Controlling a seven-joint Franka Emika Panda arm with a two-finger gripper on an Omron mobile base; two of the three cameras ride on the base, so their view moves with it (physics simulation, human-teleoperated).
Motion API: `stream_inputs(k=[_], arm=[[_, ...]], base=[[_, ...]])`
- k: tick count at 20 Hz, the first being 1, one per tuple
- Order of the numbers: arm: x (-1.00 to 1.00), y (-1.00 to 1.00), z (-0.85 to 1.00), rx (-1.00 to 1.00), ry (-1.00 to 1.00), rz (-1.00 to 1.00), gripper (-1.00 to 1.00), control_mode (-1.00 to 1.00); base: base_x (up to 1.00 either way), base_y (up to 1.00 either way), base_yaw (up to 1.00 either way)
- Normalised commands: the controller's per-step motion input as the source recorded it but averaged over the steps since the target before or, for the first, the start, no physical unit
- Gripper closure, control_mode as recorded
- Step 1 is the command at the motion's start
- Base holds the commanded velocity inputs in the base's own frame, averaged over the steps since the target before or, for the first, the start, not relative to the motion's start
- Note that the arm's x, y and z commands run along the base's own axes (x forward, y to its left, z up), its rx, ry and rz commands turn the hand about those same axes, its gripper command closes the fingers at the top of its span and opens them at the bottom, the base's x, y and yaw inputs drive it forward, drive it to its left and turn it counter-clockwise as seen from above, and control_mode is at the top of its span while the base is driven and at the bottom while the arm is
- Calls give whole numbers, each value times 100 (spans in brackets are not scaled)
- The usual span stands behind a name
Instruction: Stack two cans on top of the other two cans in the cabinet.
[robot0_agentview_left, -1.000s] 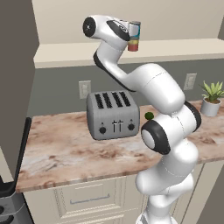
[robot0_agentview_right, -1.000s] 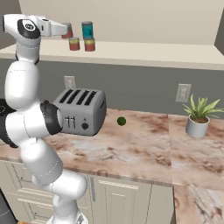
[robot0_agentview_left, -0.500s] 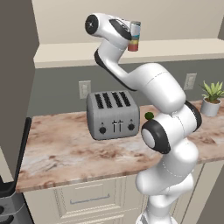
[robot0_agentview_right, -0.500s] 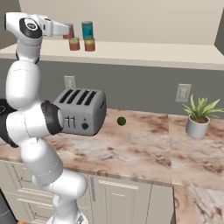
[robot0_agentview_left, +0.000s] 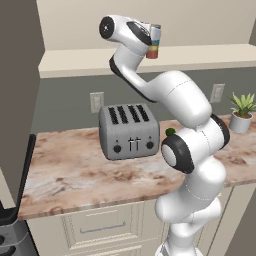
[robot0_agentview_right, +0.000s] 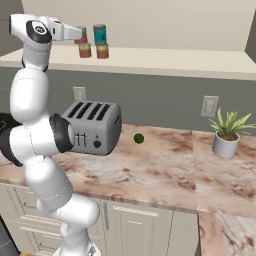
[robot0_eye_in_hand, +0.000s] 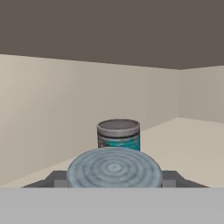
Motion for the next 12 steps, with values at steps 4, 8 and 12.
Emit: stream_inputs(k=[4, 8, 12], arm=[[11, -15, 0, 0, 0, 0, 100, -100], [2, -6, 0, 0, 0, 0, 100, -100], [0, 0, 0, 0, 0, 0, 100, -100]], base=[[0, 0, 0], [0, 0, 0], [0, 0, 0]])
